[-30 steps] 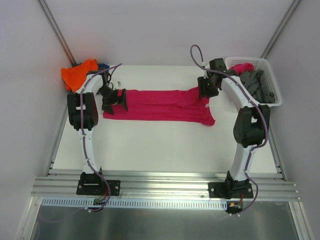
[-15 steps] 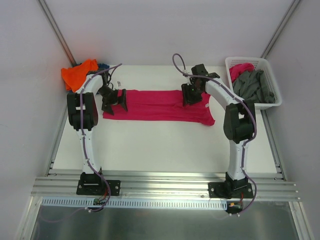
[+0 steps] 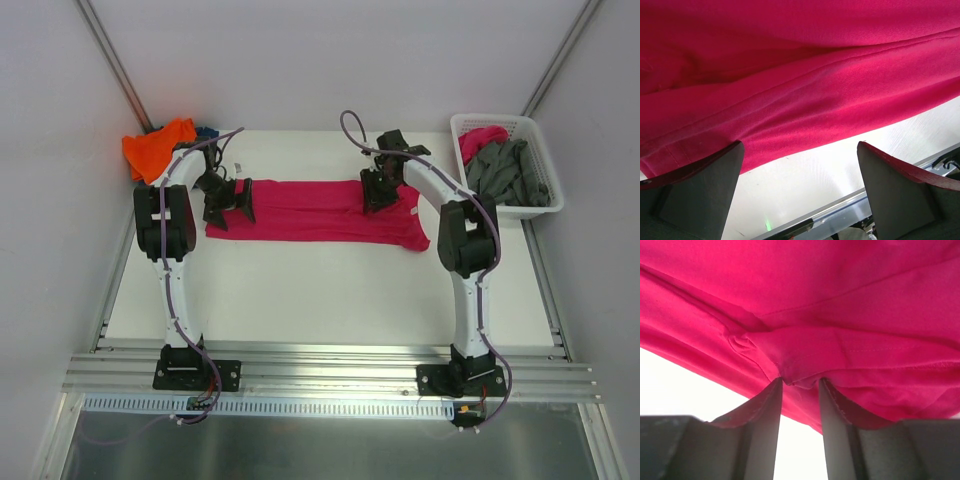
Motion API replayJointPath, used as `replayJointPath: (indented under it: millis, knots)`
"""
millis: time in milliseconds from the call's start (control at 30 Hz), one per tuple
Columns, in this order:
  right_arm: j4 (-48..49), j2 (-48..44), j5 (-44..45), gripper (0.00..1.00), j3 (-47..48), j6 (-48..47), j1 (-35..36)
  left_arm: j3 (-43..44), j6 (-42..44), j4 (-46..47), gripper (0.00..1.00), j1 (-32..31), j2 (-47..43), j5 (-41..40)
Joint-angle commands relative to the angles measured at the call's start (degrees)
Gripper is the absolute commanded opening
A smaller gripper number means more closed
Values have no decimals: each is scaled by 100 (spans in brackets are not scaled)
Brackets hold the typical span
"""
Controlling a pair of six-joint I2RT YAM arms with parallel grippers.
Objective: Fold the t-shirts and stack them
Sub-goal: Fold the tshirt
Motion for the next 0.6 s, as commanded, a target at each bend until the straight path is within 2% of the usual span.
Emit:
replayJointPath:
  millis: [0, 100, 133, 200, 433, 567]
  knots:
    - [-19, 94, -147, 36, 293, 32, 66, -116, 95, -87, 99, 31, -266, -227]
    - [-1, 209, -182, 20, 398, -29, 67, -124, 103, -96, 99, 39, -275, -245]
    - [16, 226, -173, 9, 416, -29, 75, -133, 103, -87, 99, 31, -275, -245]
    - [34, 279, -147, 1, 547, -21, 75, -142, 112, -87, 99, 31, -275, -271]
    - [96, 420, -15, 1, 1276, 23, 75, -160, 121, -87, 99, 22, -292, -271]
    - [140, 350, 20, 0, 1365, 102, 67, -142, 121, -87, 99, -13, -266, -280]
